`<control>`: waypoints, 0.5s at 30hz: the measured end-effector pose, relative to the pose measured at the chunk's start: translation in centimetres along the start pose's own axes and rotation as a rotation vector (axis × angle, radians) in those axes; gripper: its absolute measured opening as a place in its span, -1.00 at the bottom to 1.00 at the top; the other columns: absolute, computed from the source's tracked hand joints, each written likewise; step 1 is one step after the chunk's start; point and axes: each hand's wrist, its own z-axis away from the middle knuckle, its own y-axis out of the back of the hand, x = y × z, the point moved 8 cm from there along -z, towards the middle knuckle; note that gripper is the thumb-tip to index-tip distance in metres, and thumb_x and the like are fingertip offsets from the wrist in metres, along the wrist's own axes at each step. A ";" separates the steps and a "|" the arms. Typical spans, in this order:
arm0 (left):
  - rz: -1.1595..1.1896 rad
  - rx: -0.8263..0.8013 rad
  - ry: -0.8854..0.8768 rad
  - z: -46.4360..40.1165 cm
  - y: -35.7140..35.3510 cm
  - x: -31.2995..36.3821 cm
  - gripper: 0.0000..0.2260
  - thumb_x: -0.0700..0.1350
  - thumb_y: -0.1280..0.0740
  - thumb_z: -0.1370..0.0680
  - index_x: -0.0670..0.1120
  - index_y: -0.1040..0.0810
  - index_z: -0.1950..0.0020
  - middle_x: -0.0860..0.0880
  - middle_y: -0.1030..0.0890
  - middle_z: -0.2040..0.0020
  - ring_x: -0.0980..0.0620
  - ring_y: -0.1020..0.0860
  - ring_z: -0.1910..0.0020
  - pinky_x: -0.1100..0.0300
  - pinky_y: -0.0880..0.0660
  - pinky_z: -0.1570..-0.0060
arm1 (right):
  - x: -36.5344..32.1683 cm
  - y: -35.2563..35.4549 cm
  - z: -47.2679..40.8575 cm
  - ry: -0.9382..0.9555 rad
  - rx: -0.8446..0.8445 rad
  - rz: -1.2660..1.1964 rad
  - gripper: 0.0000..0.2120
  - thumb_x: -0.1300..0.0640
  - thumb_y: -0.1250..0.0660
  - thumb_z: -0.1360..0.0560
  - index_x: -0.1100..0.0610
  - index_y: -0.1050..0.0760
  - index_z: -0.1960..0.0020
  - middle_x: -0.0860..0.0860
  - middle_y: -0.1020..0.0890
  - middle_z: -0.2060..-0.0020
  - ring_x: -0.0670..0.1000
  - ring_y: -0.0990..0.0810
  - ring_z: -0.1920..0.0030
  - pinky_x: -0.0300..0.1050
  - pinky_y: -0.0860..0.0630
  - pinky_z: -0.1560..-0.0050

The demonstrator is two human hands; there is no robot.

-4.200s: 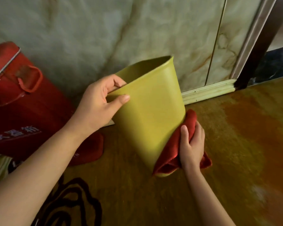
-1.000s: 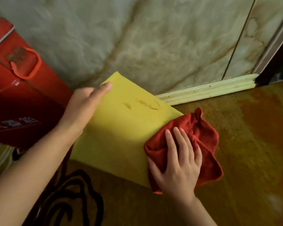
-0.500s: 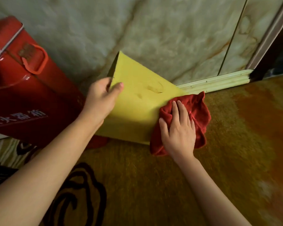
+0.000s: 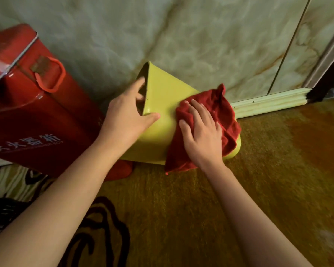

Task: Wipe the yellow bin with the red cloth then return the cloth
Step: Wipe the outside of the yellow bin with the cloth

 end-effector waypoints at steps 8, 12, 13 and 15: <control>-0.015 0.020 -0.182 0.2 -0.1 1.8 -0.51 -0.08 -0.44 -0.38 -0.05 -0.44 -0.30 -0.09 -0.59 -0.15 -0.02 -0.58 -0.02 0.12 -0.46 -0.16 | 7.0 0.5 1.5 -0.232 -0.018 -0.093 -0.51 -0.12 0.00 -0.52 -0.10 -0.19 -0.45 -0.13 -0.21 -0.49 -0.12 -0.05 -0.50 0.18 0.07 -0.46; 0.062 0.079 -0.195 1.4 -0.9 2.1 -0.59 -0.10 -0.39 -0.42 -0.02 -0.47 -0.26 -0.04 -0.60 -0.14 0.06 -0.56 -0.05 0.21 -0.45 -0.09 | 3.9 0.8 -4.0 -0.163 -0.144 -0.151 -0.61 -0.06 -0.03 -0.58 -0.06 -0.36 -0.36 -0.08 -0.34 -0.44 -0.05 -0.22 -0.46 0.12 -0.11 -0.46; 0.083 0.097 -0.193 1.8 -1.1 2.0 -0.61 -0.12 -0.37 -0.43 -0.02 -0.47 -0.26 -0.01 -0.60 -0.14 0.08 -0.55 -0.07 0.24 -0.44 -0.08 | 1.9 0.5 -5.0 -0.054 -0.187 -0.149 -0.60 -0.08 -0.02 -0.57 -0.07 -0.36 -0.36 -0.07 -0.35 -0.44 -0.04 -0.24 -0.46 0.05 -0.14 -0.46; 0.149 0.126 -0.189 2.5 -1.3 1.6 -0.63 -0.14 -0.33 -0.46 -0.01 -0.46 -0.27 0.08 -0.56 -0.14 0.15 -0.51 -0.12 0.35 -0.40 -0.10 | -1.0 -0.4 -5.2 0.109 -0.264 -0.147 -0.52 -0.16 0.02 -0.53 -0.11 -0.29 -0.41 -0.10 -0.29 -0.47 -0.06 -0.19 -0.48 -0.02 -0.11 -0.45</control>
